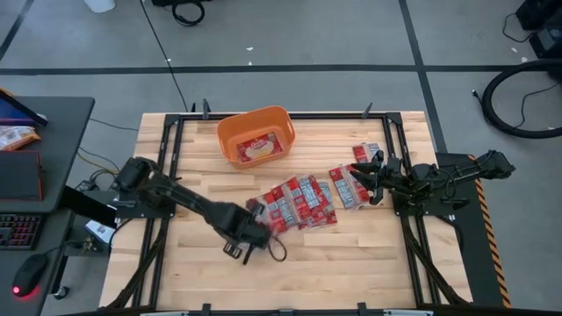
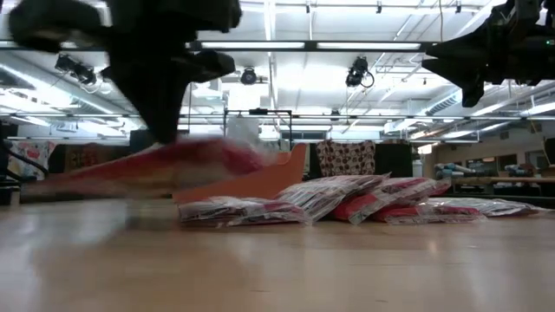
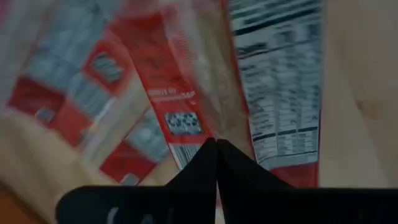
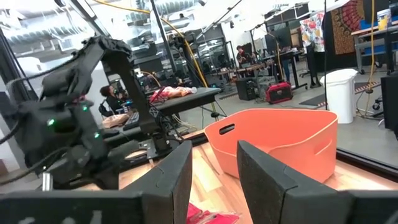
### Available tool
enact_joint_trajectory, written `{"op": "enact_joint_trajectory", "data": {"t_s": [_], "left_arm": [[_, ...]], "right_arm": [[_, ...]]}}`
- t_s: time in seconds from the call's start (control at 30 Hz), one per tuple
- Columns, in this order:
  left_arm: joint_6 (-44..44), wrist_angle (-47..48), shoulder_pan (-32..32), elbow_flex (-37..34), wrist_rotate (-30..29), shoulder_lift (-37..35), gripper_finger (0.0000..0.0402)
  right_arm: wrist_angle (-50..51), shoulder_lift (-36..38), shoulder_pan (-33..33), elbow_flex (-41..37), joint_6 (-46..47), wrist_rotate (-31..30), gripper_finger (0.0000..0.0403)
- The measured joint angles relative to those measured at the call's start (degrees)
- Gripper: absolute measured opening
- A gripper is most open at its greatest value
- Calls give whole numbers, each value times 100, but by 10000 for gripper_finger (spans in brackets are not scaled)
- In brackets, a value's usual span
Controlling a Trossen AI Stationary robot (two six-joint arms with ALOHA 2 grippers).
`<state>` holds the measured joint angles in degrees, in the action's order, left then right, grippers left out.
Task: Sort popcorn bags into baskets
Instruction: Put the red popcorn bag into the orange bin
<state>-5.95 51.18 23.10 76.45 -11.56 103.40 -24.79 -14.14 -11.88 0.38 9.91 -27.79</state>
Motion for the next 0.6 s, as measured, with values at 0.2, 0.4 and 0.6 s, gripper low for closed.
{"op": "enact_joint_trajectory", "data": {"t_s": [0.2, 0.4, 0.6], "left_arm": [[370, 289, -303, 398, -249, -272, 2], [382, 577, -809, 850, -913, -303, 2], [297, 626, -1569, 1000, -1215, -303, 1]], "right_arm": [[3, -2, 0, 0, 0, 0, 132], [3, -2, 0, 0, 0, 0, 132], [0, 0, 0, 0, 2, 0, 132]]}}
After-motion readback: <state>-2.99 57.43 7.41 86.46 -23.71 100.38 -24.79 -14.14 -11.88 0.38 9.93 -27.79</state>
